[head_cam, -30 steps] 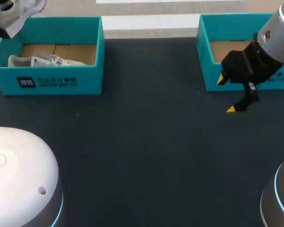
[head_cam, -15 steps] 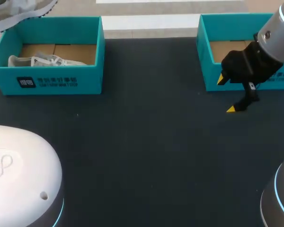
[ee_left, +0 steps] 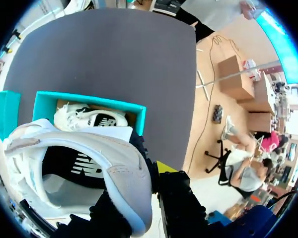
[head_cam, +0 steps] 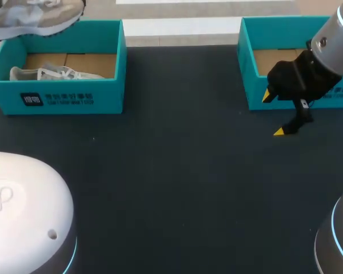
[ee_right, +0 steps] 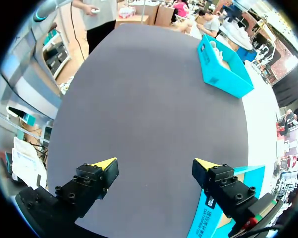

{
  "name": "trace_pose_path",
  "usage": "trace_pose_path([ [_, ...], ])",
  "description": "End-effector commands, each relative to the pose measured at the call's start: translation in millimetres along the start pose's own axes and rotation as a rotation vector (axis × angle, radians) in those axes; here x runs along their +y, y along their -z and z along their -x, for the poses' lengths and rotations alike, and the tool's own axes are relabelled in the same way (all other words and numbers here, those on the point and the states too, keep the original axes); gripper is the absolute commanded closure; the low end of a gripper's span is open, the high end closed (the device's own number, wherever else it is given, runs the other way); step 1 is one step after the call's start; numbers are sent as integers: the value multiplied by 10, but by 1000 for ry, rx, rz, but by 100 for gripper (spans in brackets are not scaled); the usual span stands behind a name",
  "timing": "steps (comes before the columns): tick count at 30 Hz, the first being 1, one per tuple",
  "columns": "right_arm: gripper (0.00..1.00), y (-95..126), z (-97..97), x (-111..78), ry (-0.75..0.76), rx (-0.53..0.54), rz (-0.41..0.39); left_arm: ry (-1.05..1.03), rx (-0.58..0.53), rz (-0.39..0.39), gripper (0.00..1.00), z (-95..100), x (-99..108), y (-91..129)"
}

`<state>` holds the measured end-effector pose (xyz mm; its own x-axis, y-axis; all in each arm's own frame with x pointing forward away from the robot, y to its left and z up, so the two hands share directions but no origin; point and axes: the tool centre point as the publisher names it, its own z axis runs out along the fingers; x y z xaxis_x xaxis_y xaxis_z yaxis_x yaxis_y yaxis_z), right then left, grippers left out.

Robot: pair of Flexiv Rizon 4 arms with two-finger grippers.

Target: Take the shoe out of the shoebox, open the shoe tongue, remove and reinsert the insole, then place the shoe into the shoebox

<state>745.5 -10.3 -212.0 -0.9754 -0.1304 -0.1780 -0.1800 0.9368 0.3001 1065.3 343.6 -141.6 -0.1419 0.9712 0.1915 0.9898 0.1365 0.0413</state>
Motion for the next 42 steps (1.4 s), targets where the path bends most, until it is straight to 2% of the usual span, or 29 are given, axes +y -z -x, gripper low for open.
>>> trace_pose_path([
  [1, 0, -13, 9, 6, 0, 1, -3, -335, -2, 48, 100, 0, -47, -22],
  [13, 0, -13, 9, 6, 0, 1, -3, -187, -12, 69, 100, 143, 118, -97],
  [22, 0, -13, 9, 6, 0, 1, -3, -173, -9, 96, 100, 275, 447, -223],
  [25, 0, -13, 9, 6, 0, 1, -3, -176, -12, 82, 100, 321, 606, -313],
  [31, 0, -13, 9, 6, 0, 1, -3, -149, -5, 113, 100, 386, 791, -537],
  [42, 0, -13, 9, 6, 0, 1, -3, -127, 4, 126, 100, 619, 892, -990],
])
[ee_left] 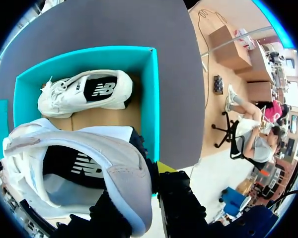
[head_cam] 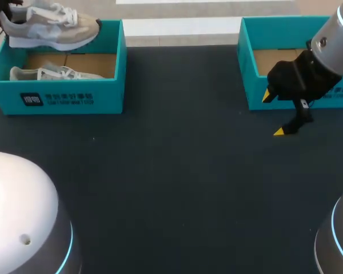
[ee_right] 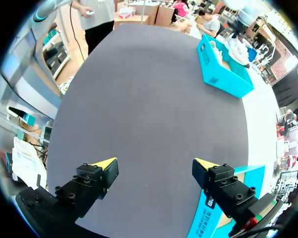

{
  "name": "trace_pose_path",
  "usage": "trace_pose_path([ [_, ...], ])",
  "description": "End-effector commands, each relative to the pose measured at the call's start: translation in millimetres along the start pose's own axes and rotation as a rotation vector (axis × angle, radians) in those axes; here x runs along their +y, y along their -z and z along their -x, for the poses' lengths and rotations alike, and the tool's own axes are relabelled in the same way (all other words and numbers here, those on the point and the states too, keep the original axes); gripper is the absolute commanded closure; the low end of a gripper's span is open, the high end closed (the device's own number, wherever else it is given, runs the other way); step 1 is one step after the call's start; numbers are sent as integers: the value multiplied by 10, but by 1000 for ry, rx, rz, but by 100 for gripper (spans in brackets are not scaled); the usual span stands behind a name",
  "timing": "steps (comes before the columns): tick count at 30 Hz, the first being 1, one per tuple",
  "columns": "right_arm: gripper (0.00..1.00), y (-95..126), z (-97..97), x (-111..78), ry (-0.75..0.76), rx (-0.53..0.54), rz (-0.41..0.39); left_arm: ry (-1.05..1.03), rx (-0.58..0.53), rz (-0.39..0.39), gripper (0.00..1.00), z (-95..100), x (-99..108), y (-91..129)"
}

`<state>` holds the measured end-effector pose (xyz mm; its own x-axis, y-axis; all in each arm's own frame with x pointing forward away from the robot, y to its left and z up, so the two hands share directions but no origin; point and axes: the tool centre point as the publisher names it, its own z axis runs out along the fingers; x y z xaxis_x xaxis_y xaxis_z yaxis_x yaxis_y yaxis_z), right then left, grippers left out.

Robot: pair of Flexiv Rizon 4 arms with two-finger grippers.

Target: Take the shoe out of the shoebox, open the shoe tongue, remove and reinsert the insole, then place the shoe into the shoebox

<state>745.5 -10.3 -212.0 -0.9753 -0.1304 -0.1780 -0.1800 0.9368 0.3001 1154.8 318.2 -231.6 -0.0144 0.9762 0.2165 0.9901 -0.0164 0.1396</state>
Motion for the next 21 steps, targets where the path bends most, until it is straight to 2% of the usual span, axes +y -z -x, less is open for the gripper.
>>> trace_pose_path([
  [1, 0, -13, 9, 6, 0, 1, -3, 11, -25, -7, 100, 80, 77, -192],
  [9, 0, -13, 9, 6, 0, 1, -3, 25, -39, -23, 100, 204, 170, -459],
  [12, 0, -13, 9, 6, 0, 1, -3, 20, -50, -61, 100, 234, 185, -553],
  [21, 0, -13, 9, 6, 0, 1, -3, 24, -19, -91, 100, 304, 247, -876],
])
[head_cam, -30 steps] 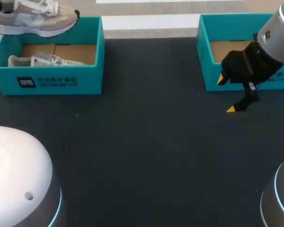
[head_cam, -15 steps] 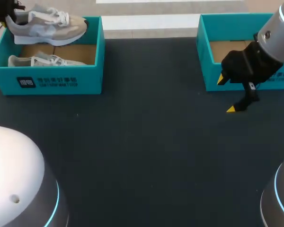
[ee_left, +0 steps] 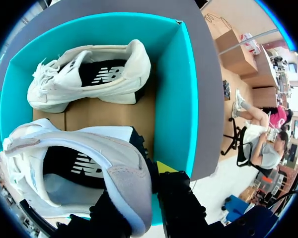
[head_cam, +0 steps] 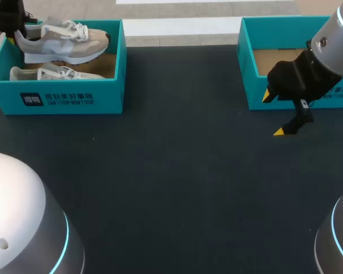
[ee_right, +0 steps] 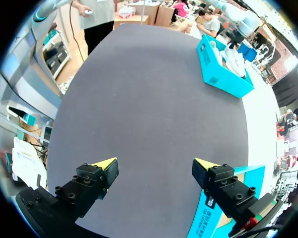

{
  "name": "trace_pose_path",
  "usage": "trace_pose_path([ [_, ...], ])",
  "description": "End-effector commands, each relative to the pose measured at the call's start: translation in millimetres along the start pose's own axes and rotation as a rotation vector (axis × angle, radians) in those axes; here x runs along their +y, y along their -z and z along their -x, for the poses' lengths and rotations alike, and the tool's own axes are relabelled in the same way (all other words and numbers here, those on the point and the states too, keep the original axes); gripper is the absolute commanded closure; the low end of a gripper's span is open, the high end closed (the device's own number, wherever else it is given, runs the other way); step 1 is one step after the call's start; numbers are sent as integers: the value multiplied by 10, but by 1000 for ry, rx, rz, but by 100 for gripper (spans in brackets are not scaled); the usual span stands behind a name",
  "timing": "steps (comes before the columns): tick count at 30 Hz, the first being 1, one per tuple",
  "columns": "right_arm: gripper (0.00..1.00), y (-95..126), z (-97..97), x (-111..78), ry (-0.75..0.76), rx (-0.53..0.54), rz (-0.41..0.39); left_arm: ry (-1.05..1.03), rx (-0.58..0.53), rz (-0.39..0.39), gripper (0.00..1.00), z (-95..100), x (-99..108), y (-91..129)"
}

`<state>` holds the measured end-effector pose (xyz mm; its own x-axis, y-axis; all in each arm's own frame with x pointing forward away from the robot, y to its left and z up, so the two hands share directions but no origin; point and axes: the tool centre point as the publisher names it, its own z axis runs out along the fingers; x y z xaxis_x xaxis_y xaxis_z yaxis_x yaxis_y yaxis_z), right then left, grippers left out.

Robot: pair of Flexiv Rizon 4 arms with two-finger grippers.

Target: Take the shoe out of the shoebox, open the shoe tongue, remove and reinsert the insole, then place the shoe into the shoebox

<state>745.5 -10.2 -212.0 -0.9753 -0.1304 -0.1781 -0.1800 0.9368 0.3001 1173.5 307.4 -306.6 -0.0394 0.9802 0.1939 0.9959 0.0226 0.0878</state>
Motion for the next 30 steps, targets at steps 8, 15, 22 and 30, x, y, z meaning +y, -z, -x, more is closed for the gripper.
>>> trace_pose_path([
  [8, 0, -13, 9, 6, 0, 1, -3, -30, -13, -36, 100, 72, 202, -349],
  [15, 0, -13, 9, 6, 0, 1, -3, -49, -6, -67, 100, 94, 149, -559],
  [22, 0, -13, 9, 6, 0, 1, -3, -54, 11, -96, 100, 133, 102, -714],
  [30, 0, -13, 9, 6, 0, 1, -3, -68, 26, -112, 16, 136, 53, -755],
])
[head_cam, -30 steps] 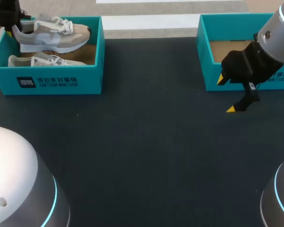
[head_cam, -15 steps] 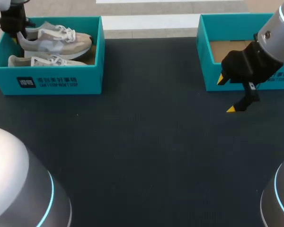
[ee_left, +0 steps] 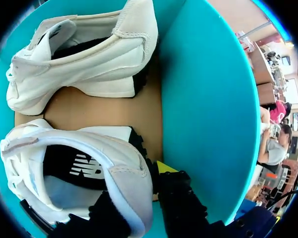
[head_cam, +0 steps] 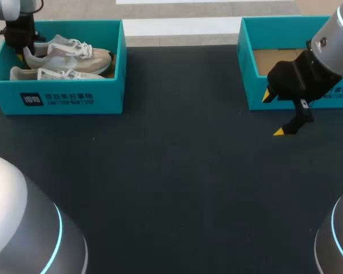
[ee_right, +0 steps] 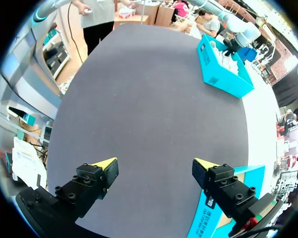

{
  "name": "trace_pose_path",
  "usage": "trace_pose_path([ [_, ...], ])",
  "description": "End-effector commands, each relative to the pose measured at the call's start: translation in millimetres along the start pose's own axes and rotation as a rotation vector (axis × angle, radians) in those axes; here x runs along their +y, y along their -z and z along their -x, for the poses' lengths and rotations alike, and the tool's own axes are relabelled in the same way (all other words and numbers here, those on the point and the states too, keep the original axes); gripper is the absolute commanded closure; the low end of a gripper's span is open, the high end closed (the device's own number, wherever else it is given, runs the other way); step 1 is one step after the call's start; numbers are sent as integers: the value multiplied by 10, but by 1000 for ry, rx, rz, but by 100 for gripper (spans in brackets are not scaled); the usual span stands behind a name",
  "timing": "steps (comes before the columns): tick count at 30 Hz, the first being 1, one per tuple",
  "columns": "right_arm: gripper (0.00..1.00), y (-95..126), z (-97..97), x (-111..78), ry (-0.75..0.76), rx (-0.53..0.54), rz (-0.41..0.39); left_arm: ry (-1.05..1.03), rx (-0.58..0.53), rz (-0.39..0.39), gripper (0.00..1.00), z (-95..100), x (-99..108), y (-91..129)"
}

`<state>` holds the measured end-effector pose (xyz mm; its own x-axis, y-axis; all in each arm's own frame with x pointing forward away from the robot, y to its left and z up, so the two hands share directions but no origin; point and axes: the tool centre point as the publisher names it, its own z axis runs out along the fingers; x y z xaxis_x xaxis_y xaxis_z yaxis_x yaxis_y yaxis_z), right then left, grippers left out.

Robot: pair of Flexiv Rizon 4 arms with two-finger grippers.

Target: Take the shoe out of the shoebox, open the shoe tongue, remove and reinsert the insole, then place the shoe into the shoebox

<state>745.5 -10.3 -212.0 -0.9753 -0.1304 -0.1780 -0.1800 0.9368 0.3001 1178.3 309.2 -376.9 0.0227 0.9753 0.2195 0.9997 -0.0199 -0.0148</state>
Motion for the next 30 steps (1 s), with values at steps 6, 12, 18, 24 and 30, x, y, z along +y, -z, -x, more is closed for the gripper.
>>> trace_pose_path([
  [6, 0, -13, 9, 6, 0, 1, -3, -28, -19, 18, 6, -16, 10, 105],
  [12, 0, -13, 9, 6, 0, 1, -3, -61, -51, 34, 8, 21, -64, 310],
  [18, 0, -13, 9, 6, 0, 1, -3, -74, -104, 56, 9, 35, -190, 553],
  [24, 0, -13, 9, 6, 0, 1, -3, -76, -141, 81, 13, 40, -326, 799],
  [30, 0, -13, 9, 6, 0, 1, -3, -40, -95, 91, 0, 36, -532, 1023],
])
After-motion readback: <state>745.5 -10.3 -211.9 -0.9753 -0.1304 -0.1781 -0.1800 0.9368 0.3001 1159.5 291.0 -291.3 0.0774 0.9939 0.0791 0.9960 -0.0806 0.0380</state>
